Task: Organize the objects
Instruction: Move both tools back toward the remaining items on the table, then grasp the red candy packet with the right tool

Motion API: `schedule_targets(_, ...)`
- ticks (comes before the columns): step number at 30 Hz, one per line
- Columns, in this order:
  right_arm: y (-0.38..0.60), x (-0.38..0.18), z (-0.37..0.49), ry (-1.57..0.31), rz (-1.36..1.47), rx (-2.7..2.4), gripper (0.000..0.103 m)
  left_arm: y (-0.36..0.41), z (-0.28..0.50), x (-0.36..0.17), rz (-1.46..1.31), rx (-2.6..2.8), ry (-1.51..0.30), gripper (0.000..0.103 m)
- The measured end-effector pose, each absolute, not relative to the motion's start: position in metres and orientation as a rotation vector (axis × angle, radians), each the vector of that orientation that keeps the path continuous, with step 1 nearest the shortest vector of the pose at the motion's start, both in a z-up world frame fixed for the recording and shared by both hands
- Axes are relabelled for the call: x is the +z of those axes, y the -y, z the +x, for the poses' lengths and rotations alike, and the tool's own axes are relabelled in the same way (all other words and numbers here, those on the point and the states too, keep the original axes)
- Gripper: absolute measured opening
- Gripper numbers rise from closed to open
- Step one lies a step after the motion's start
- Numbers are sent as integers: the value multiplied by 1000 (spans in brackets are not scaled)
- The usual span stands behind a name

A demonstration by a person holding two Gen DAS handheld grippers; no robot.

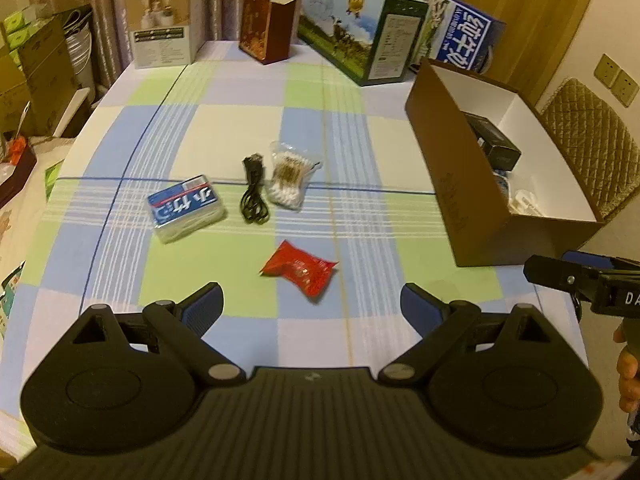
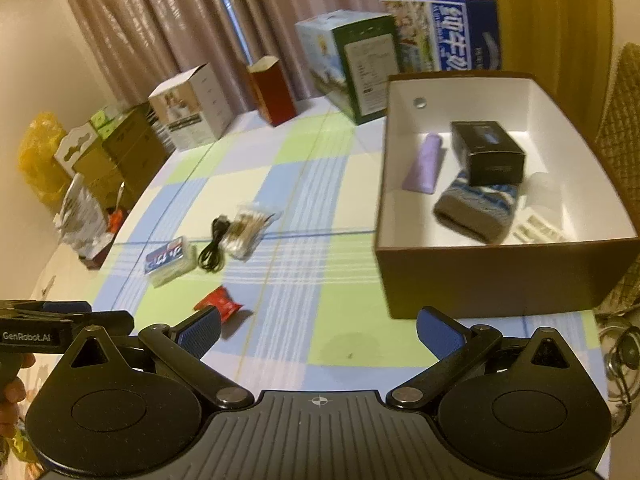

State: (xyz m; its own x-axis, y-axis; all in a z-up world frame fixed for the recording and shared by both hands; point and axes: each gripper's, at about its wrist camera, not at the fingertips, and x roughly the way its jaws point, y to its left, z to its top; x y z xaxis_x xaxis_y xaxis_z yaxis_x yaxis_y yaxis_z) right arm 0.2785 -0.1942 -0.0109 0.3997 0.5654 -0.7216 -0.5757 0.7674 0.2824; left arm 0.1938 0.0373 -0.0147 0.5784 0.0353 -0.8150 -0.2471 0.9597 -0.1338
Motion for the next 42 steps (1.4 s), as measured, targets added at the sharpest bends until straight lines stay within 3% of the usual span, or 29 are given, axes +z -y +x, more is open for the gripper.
schedule_targets(24, 83, -58, 254, -902, -184, 929, 101, -98, 174, -45, -270, 269, -1004, 93)
schedule_targets(28, 65, -68, 256, -890, -221, 961, 85, -108, 176, -52, -270, 281, -1018, 93)
schedule_targets(35, 36, -91, 265, -895, -301, 981, 67, -127, 182, -67, -277, 300, -1040, 93)
schedule_targets(42, 14, -109, 274, -909, -363, 984, 61, -143, 191, -77, -276, 303, -1053, 93)
